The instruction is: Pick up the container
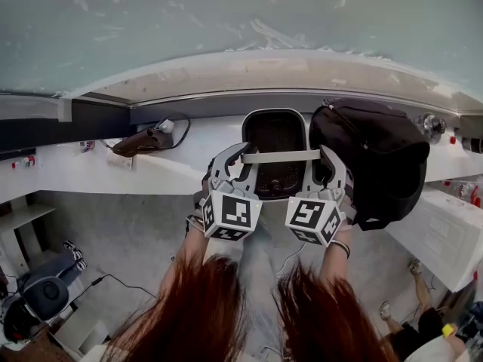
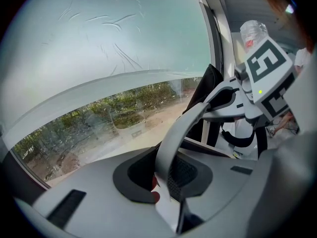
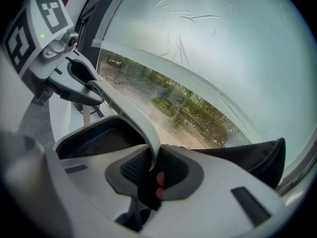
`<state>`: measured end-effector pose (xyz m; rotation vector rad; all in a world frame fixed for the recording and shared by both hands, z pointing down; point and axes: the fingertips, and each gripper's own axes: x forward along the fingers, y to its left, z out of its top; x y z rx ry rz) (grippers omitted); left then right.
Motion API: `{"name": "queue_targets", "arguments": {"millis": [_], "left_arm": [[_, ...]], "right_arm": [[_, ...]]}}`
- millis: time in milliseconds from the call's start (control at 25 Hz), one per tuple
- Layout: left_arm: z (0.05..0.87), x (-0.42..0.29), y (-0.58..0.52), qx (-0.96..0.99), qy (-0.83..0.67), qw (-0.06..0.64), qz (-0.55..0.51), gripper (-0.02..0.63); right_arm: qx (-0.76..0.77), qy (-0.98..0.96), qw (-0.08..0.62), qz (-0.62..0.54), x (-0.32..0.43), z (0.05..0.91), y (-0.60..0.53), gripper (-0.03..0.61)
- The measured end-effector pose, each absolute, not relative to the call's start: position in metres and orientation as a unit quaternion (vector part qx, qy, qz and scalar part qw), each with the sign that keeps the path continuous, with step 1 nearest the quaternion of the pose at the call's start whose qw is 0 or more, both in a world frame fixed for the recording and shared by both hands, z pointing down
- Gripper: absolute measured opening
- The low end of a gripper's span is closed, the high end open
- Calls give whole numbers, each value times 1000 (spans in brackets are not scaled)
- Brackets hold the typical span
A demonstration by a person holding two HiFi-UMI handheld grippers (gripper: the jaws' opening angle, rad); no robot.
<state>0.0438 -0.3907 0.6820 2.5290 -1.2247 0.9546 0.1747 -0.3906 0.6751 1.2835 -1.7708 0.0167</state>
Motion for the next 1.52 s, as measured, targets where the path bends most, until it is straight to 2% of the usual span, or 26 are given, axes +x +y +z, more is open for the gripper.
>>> {"name": "queue_targets", "arguments": {"millis": [640, 1520], "left_arm": [[646, 34, -374, 846, -427, 66, 311, 69], [552, 30, -337, 838, -467, 33, 282, 69]], "right_arm": [[541, -724, 428, 1, 167, 646, -371, 69], [572, -726, 382, -14, 165, 556, -328, 67]]}}
